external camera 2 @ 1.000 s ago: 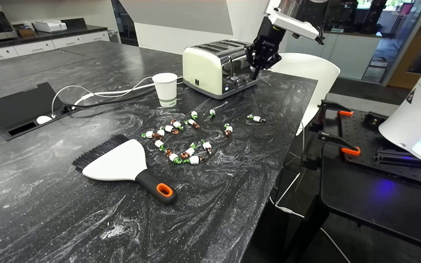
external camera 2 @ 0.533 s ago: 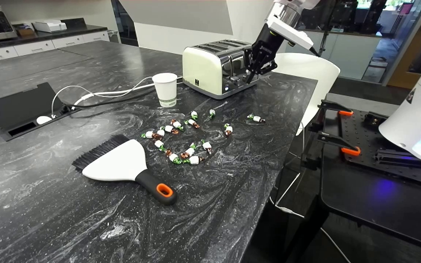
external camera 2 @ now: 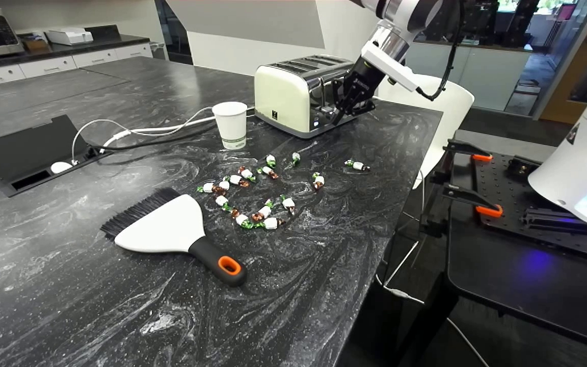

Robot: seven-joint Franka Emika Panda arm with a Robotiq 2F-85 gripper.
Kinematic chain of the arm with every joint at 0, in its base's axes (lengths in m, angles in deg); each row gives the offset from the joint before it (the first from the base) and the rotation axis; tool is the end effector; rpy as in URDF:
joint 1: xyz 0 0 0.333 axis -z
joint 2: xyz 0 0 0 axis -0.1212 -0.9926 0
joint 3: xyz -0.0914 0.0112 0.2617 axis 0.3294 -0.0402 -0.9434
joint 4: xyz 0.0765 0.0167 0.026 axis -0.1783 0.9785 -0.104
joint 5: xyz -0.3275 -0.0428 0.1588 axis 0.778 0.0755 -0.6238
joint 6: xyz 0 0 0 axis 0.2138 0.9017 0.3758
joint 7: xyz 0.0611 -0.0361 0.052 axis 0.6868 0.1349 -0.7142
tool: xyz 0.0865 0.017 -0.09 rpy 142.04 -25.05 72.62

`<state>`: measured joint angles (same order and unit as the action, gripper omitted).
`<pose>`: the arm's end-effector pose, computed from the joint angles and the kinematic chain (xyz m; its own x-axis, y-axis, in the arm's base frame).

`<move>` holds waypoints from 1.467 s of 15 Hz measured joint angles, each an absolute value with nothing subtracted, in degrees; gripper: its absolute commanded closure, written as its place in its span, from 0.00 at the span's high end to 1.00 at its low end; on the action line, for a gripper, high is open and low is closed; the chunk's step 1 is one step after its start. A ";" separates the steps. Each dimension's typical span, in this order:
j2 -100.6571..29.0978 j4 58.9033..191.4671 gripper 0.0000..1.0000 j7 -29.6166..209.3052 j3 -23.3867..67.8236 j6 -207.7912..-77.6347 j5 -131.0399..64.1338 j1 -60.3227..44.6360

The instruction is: Turn off the toaster

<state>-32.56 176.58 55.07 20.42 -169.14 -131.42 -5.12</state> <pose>0.4089 -0.0719 0.1506 0.4443 -0.8919 -0.0843 -0.7936 -0.3482 -0.4990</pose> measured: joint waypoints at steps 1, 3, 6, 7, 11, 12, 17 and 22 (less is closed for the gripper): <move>-33.48 175.80 0.00 52.20 20.42 -169.51 -134.92 -5.12; -35.05 174.20 0.01 45.90 20.47 -170.11 -141.96 -5.19; -36.09 172.98 0.01 43.06 20.50 -170.57 -144.75 -5.23; -36.15 172.87 0.00 43.05 20.50 -170.61 -144.76 -5.23; -36.84 172.15 0.00 42.80 20.50 -171.05 -146.44 -5.29; -37.42 171.41 0.00 42.41 20.50 -171.59 -147.89 -5.35; -41.56 166.60 0.00 37.10 21.40 -174.54 -157.08 -6.23; -45.39 162.62 0.00 30.98 24.42 -176.02 -165.82 -8.57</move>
